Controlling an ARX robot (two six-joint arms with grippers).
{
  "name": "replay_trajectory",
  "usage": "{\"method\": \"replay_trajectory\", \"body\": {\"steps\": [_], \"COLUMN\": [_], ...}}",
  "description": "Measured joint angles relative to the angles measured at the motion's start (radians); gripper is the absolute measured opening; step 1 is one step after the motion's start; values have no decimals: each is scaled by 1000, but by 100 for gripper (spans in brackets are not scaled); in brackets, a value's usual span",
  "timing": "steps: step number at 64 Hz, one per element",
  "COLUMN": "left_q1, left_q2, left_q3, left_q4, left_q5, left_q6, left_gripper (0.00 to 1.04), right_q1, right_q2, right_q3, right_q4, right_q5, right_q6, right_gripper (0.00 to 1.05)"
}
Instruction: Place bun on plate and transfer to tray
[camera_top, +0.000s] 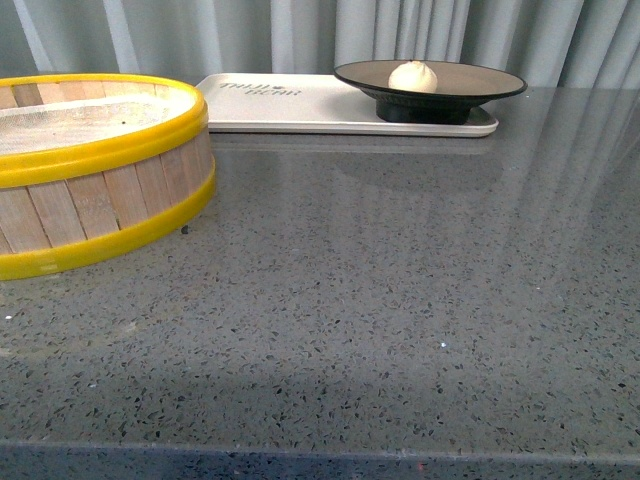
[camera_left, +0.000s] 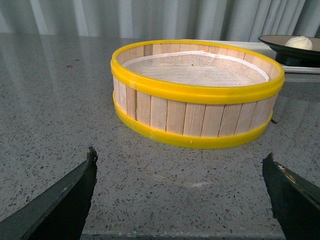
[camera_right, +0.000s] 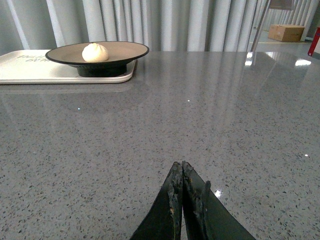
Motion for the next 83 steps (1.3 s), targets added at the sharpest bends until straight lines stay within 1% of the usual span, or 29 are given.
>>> {"method": "replay_trajectory", "body": {"steps": [20,25,55,56,62,67,79,83], "left_q1": [0,0,0,0,0,0,0,0], "left_q2": [0,0,0,0,0,0,0,0], "left_q3": [0,0,0,0,0,0,0,0], "left_q4": [0,0,0,0,0,0,0,0], "left_q5": [0,0,0,0,0,0,0,0], "left_q6": [0,0,0,0,0,0,0,0], "left_gripper": [98,98,98,98,98,98,98,98], "right_q1": [1,1,1,1,1,1,1,1], "right_q2": [-101,-126,-241,-246,-363,-408,-412,-412], "right_q3": [-32,-62,-62,-62,-61,-61,-61,-61], "right_q4": [-70,-58,-168,-174,-328,-340,-345,-345], "right_q5": [0,0,0,0,0,0,0,0], "right_q6": [0,-1,0,0,-1,-1,-1,-2], "right_gripper": [2,2,2,2,2,2,2,12]}}
